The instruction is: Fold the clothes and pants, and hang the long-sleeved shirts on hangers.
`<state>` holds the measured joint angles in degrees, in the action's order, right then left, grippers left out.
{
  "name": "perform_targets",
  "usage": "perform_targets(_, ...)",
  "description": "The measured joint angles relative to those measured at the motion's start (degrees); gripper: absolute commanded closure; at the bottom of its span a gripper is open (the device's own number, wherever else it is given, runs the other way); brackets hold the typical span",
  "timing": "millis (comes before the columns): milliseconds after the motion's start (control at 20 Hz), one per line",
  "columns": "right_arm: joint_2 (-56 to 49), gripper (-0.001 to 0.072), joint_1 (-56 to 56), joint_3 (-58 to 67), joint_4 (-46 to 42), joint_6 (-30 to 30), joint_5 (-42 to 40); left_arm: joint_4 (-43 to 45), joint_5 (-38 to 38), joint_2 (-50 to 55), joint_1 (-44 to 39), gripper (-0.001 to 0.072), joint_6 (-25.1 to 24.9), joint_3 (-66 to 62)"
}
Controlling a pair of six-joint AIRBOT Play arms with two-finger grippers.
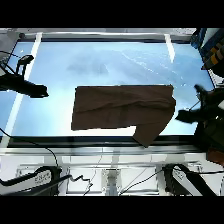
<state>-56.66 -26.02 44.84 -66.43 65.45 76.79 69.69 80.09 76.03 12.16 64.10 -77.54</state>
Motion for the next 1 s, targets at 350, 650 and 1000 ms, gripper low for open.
perform_targets(350, -1.2, 0.0323, -1.95, -13.92, 3.21, 3.19, -10.12, -2.36, 0.31, 0.0, 0.37, 0.0693, -0.46, 1.88)
perform_targets(650, -11.04, 0.0369, -2.19, -15.58, 10.97, -5.6, -12.5, -2.62, 0.33, 0.13, 0.37, 0.0692, -0.46, 2.05)
perform_targets(1000, -17.4, 0.0652, -2.21, -15.87, 17.66, -15.06, -15.63, -2.89, 0.68, 1.25, 0.37, 0.0116, -0.11, 2.99)
